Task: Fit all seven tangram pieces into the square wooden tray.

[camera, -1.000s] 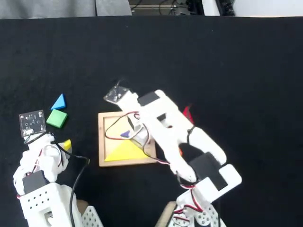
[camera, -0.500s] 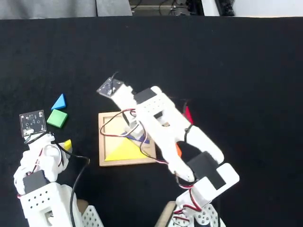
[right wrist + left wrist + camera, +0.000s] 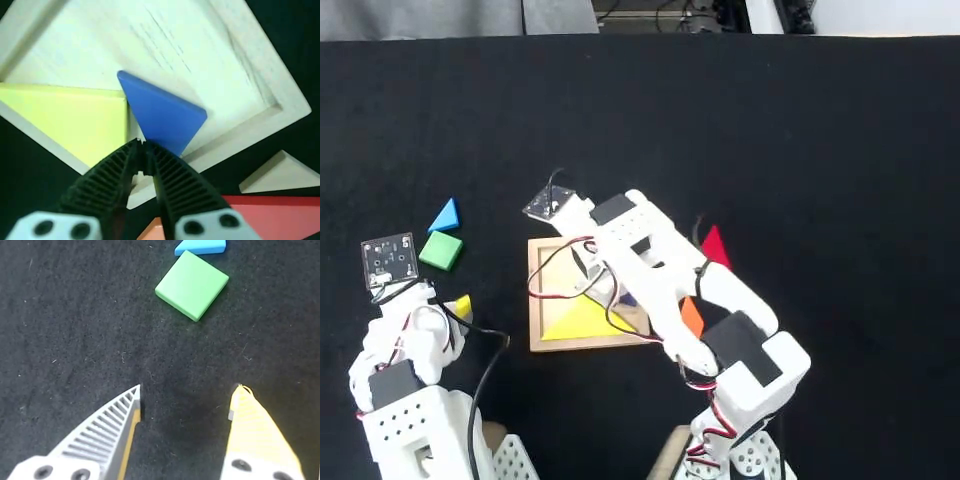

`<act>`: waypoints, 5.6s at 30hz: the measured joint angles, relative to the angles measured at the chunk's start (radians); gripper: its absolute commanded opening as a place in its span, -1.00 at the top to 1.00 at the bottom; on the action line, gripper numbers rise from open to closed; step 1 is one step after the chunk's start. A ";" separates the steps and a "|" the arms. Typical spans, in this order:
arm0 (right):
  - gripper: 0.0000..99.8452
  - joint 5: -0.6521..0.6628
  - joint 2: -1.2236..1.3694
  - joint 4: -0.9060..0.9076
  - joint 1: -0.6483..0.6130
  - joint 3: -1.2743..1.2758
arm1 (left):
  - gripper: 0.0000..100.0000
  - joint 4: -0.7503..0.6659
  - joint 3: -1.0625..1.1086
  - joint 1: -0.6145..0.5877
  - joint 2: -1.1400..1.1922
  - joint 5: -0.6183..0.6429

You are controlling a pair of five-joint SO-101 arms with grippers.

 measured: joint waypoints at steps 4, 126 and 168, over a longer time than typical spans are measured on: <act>0.98 0.002 0.017 -0.012 0.000 -0.002 | 0.44 0.000 0.000 0.000 0.000 0.000; 0.30 -0.821 -0.377 -0.069 0.499 0.341 | 0.44 0.000 0.014 0.000 -0.002 -0.009; 0.30 -0.895 0.034 -0.184 0.466 0.080 | 0.44 0.000 0.014 0.000 -0.002 -0.009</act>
